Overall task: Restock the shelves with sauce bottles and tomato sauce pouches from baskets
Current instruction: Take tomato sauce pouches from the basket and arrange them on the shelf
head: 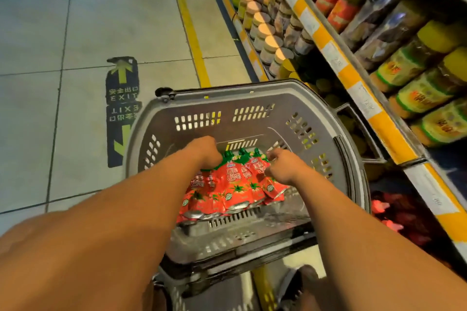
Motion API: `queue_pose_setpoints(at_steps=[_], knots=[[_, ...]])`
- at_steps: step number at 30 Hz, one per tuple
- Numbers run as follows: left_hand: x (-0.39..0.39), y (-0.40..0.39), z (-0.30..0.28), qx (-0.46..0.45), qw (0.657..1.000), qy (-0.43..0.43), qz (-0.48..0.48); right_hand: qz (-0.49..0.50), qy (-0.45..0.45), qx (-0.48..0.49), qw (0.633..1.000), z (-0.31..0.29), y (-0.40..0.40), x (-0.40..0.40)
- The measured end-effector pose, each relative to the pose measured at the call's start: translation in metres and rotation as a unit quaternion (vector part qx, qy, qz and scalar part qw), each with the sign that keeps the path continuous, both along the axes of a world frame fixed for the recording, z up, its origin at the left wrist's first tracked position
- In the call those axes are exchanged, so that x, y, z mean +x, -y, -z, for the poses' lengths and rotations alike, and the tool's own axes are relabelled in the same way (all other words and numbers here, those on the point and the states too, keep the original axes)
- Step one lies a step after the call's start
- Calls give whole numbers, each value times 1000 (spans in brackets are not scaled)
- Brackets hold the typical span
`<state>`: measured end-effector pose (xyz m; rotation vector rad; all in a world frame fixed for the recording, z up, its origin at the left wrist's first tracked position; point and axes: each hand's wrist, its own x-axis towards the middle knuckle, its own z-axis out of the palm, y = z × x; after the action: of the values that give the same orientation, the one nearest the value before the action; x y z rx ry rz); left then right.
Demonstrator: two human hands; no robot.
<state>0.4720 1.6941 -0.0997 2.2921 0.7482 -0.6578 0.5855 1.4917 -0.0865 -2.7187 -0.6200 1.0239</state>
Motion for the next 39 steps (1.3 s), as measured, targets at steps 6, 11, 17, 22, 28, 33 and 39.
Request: queue_pose_setpoints(at_steps=[6,11,17,22,28,33,39], knots=[[6,6,47,17,998,-65,-2,-3,-7,-44,999,39,1,19],[12,12,78,-5,995,-92,-48,22,-16,-73,997,67,8,31],[9,19,108,-9,988,-124,-94,59,-49,-96,992,91,8,41],[6,16,121,-15,975,-163,-149,102,-71,-78,989,114,9,51],[5,19,133,10,964,-209,-162,110,-102,-104,983,136,8,50],[0,23,138,43,959,-221,-170,118,-103,-126,980,143,12,44],[-3,20,146,50,950,-245,-189,97,-80,-166,978,157,16,43]])
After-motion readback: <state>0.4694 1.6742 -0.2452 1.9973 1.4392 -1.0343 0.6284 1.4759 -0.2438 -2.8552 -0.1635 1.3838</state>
